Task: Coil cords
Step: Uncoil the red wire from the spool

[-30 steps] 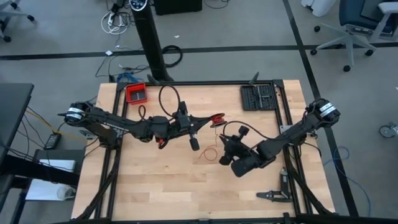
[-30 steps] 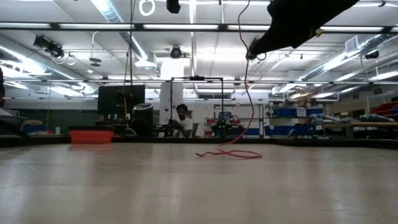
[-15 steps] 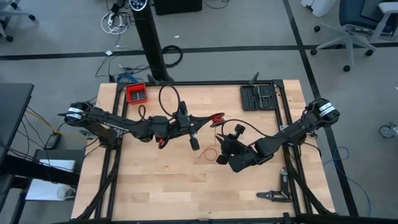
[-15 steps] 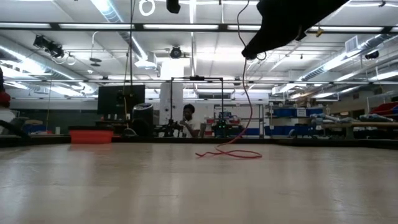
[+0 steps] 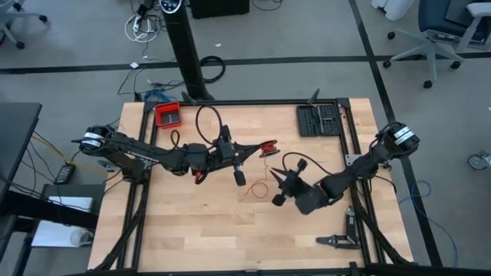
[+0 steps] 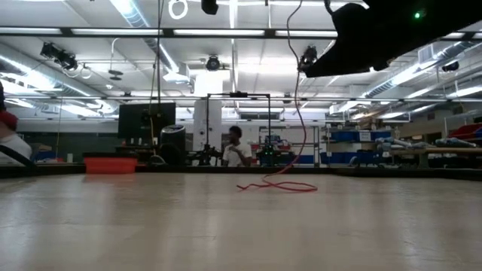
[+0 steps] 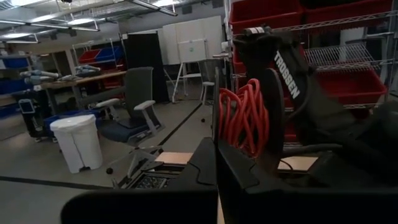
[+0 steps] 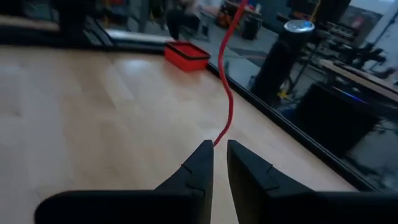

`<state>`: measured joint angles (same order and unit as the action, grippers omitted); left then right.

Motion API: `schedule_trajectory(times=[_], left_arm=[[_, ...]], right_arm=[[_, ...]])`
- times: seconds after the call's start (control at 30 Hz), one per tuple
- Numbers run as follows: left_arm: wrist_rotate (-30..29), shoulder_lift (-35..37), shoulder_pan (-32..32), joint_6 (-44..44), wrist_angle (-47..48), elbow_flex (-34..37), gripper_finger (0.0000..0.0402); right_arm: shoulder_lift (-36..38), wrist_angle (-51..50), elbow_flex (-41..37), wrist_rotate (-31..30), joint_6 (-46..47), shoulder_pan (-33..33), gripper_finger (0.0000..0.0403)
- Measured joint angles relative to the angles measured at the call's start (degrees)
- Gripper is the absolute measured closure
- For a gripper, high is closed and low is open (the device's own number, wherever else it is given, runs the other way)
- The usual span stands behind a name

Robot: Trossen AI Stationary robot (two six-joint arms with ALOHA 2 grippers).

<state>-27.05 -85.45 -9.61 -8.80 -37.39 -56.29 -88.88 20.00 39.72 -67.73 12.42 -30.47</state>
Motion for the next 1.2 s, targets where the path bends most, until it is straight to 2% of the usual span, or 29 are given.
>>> schedule_trajectory(times=[0.13,0.23,0.43,0.6,0.73,1.2], left_arm=[[0.0,0.0,-0.2,0.0,-0.2,0.0,0.0402],[0.2,0.0,-0.2,0.0,-0.5,0.0,0.0402],[0.2,0.0,-0.2,0.0,-0.5,0.0,0.0402],[0.2,0.0,-0.2,0.0,-0.3,0.0,0.0402],[0.2,0.0,-0.2,0.0,-0.2,0.0,0.0402],[0.3,0.0,-0.3,0.5,0.9,0.0,0.0402]], right_arm=[[0.0,17.6,-4.1,4.3,-10.8,0.9,0.0358],[0.0,23.8,-5.3,5.2,-15.4,1.4,0.0358],[0.0,24.2,-5.3,6.3,-16.4,2.7,0.0358],[0.0,23.4,-5.3,6.3,-16.9,0.6,0.0360],[0.0,20.9,-5.3,3.9,-15.4,-0.3,0.0363],[0.0,20.7,-5.3,3.1,-17.5,2.0,0.0365]])
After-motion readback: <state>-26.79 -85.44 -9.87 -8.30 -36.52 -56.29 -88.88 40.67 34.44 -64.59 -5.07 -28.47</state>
